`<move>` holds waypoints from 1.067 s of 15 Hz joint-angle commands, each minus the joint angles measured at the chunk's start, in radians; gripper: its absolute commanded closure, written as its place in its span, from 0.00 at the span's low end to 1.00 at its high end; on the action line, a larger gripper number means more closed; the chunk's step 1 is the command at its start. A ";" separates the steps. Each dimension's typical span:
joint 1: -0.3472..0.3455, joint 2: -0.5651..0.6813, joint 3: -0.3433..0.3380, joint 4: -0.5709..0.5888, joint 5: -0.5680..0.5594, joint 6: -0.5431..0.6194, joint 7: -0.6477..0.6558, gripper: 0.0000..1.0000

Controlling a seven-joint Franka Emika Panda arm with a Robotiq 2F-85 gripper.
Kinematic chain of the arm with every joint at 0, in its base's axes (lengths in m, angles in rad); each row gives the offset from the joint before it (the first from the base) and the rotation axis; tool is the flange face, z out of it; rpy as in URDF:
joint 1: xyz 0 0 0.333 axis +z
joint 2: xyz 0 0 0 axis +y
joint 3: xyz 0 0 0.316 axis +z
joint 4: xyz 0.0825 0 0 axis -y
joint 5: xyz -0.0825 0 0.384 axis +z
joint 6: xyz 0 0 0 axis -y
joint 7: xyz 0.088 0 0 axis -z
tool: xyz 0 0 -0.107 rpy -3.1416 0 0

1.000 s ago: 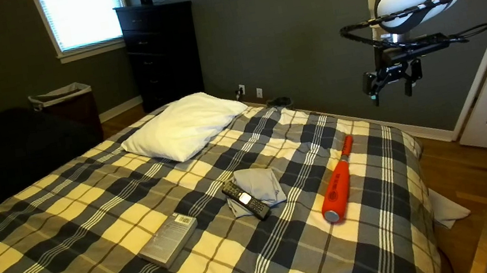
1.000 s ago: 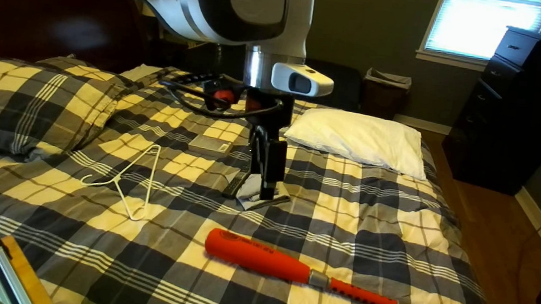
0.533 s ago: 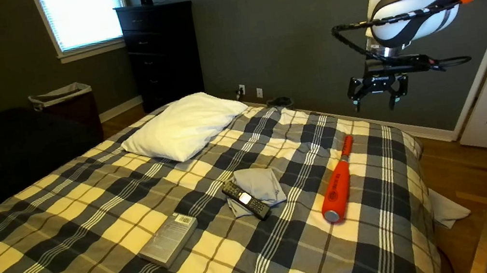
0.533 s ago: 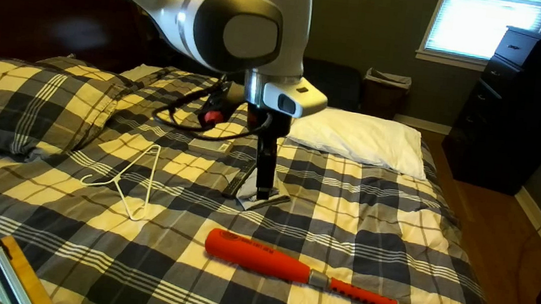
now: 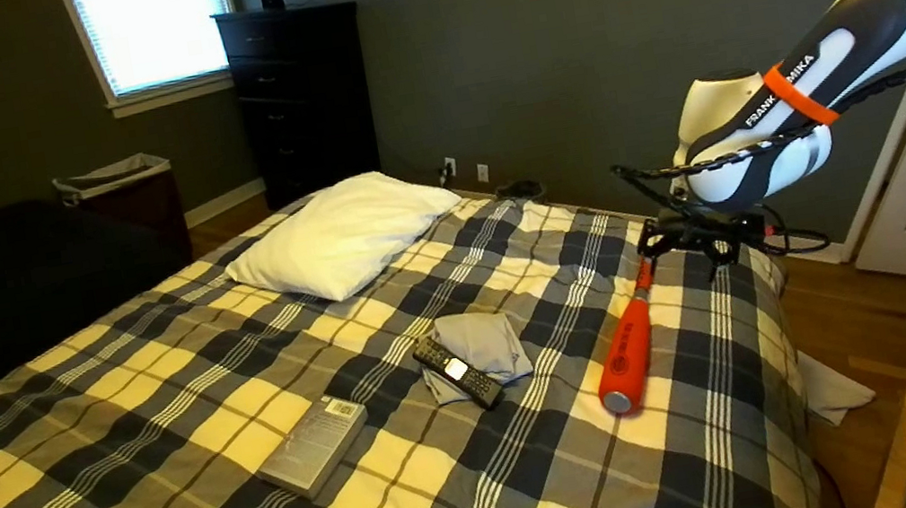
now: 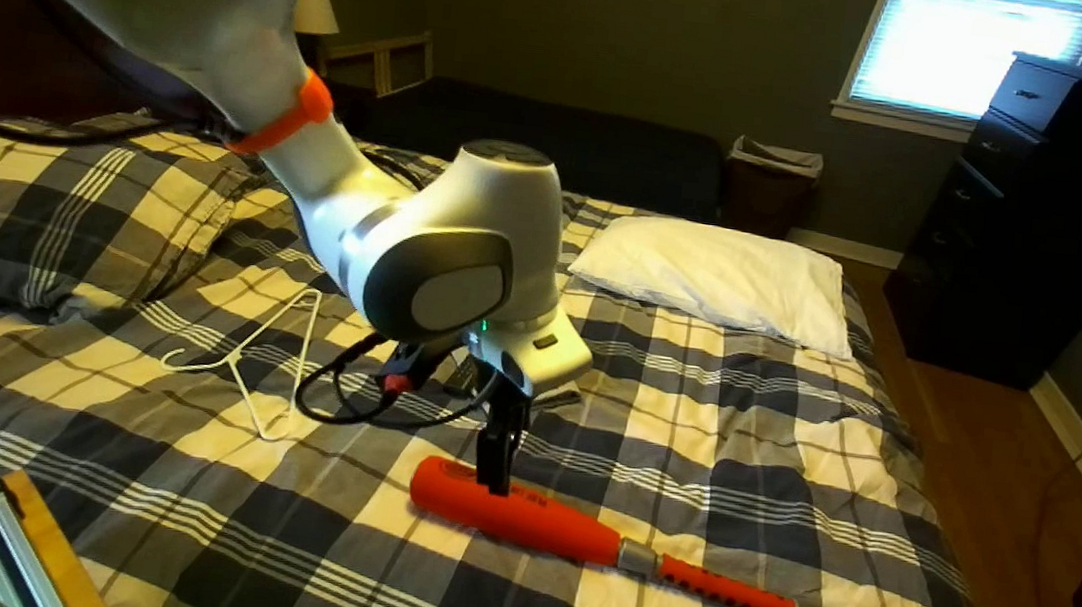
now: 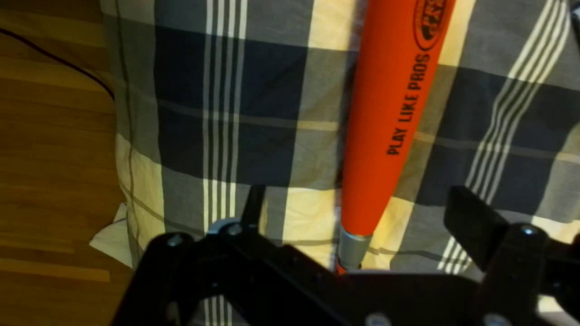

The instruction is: Shift the orange object to the left

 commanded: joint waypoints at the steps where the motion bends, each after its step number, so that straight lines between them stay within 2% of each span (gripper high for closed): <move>1: 0.033 0.022 -0.034 0.006 0.006 -0.003 -0.002 0.00; 3: 0.036 0.038 -0.037 0.013 0.006 -0.003 -0.001 0.00; 4: 0.046 0.051 -0.049 0.011 -0.032 0.042 0.054 0.00; 8: 0.071 0.203 -0.049 0.041 0.062 0.152 0.024 0.00; 10: 0.076 0.284 -0.020 0.047 0.169 0.236 -0.012 0.00; 13: 0.046 0.384 0.073 0.079 0.349 0.337 -0.091 0.00; 16: 0.049 0.473 0.108 0.136 0.430 0.373 -0.135 0.00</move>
